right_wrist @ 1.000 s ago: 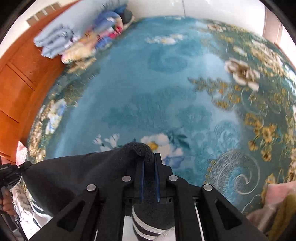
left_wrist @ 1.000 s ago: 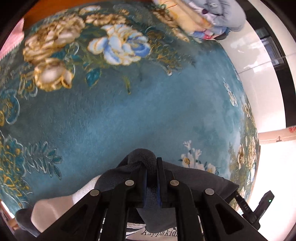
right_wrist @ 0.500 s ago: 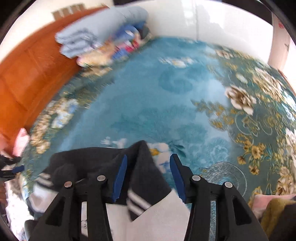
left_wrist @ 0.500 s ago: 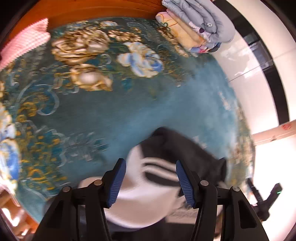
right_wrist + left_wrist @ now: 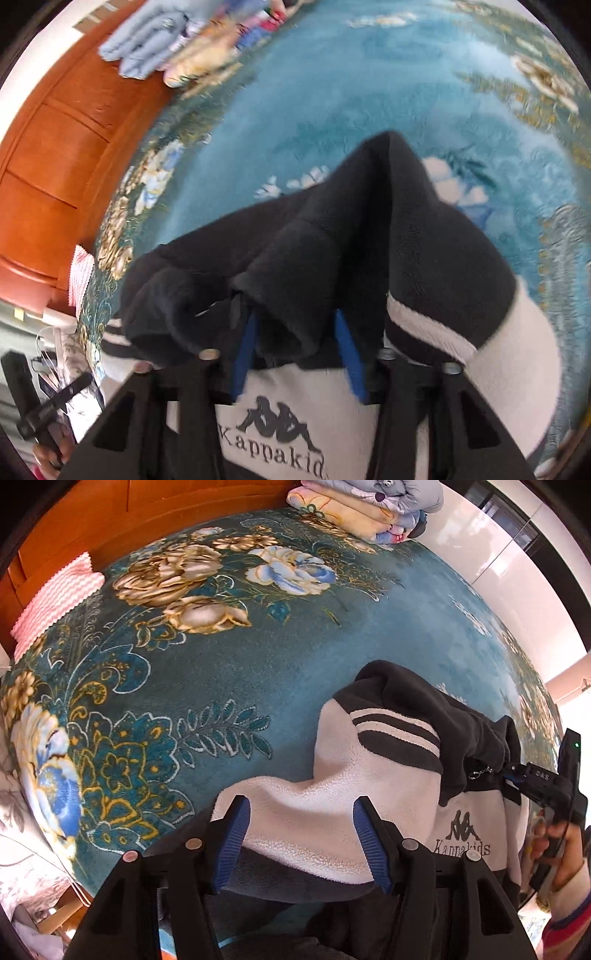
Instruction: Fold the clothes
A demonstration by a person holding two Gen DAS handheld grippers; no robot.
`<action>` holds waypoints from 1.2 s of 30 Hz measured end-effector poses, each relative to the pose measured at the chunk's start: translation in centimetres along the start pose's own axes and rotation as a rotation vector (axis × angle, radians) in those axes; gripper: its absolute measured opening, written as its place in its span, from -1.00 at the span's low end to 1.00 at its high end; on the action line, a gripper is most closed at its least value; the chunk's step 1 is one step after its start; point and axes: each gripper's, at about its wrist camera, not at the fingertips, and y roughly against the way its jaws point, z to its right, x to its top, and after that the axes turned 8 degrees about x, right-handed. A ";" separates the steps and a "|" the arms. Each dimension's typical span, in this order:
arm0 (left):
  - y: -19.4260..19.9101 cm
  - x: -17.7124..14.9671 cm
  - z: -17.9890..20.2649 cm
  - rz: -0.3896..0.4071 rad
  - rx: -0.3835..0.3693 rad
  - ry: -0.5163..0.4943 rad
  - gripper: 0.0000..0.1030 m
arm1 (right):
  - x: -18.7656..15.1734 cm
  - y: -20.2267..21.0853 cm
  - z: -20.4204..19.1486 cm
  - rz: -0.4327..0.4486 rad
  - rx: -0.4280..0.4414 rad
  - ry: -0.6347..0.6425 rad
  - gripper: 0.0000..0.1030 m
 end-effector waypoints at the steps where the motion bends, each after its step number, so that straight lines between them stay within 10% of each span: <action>1: -0.3 0.1 0.1 -0.007 -0.001 -0.003 0.21 | 0.3 -0.4 0.1 -0.008 -0.011 -0.008 -0.80; 7: -1.9 0.7 1.8 -0.028 -0.044 -0.050 0.21 | 4.7 1.4 -1.4 0.099 0.094 0.017 -0.86; 15: -3.1 1.1 3.1 -0.040 -0.062 -0.080 0.16 | 9.3 0.4 -1.2 0.142 0.014 -0.009 -0.87; 21: -3.3 1.4 2.4 -0.054 -0.081 -0.046 -0.84 | 8.5 0.9 -2.4 0.127 0.029 0.041 -0.75; 23: -2.8 1.5 2.1 -0.027 -0.082 -0.032 -0.87 | 7.8 2.5 -3.0 0.154 0.043 0.066 -0.07; 25: -1.8 2.1 1.7 0.019 -0.072 -0.019 -0.88 | 7.2 4.3 -3.5 0.191 0.075 0.087 0.12; 36: 0.8 13.6 -3.1 0.201 0.241 0.033 -0.92 | 0.5 10.6 -0.7 0.246 0.063 0.056 0.16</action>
